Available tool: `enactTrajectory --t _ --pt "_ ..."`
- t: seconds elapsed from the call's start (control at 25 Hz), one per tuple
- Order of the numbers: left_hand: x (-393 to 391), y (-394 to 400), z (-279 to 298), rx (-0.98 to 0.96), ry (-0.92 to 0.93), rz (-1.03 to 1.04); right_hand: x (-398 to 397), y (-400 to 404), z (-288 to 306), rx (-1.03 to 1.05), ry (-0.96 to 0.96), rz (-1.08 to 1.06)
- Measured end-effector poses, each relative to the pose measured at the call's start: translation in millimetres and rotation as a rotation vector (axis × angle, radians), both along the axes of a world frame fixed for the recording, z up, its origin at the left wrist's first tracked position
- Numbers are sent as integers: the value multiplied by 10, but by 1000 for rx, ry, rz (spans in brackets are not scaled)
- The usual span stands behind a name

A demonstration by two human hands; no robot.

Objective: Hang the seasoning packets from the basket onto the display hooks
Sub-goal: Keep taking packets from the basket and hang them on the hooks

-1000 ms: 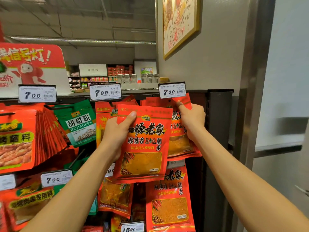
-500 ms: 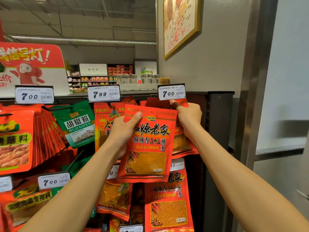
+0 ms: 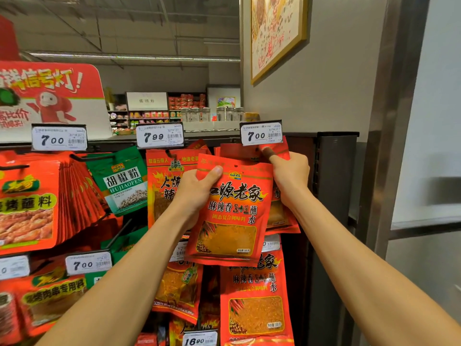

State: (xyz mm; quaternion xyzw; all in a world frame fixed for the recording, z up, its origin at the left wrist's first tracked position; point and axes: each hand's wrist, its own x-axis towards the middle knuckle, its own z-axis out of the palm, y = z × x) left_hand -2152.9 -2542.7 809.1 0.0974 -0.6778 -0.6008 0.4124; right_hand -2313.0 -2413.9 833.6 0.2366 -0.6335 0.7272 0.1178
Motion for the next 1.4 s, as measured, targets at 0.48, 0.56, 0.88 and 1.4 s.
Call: enactTrajectory --t 0.48,0.56,0.88,1.4 --pt "-203 22 75 70 -77 80 -42 76 183 61 -54 58" --pt "-180 54 26 69 -84 90 -23 115 140 52 -53 46" --pt "-149 49 47 103 -88 80 -11 131 200 105 -32 55" --pt "-133 17 -129 77 -44 90 -235 -133 25 269 -71 21"
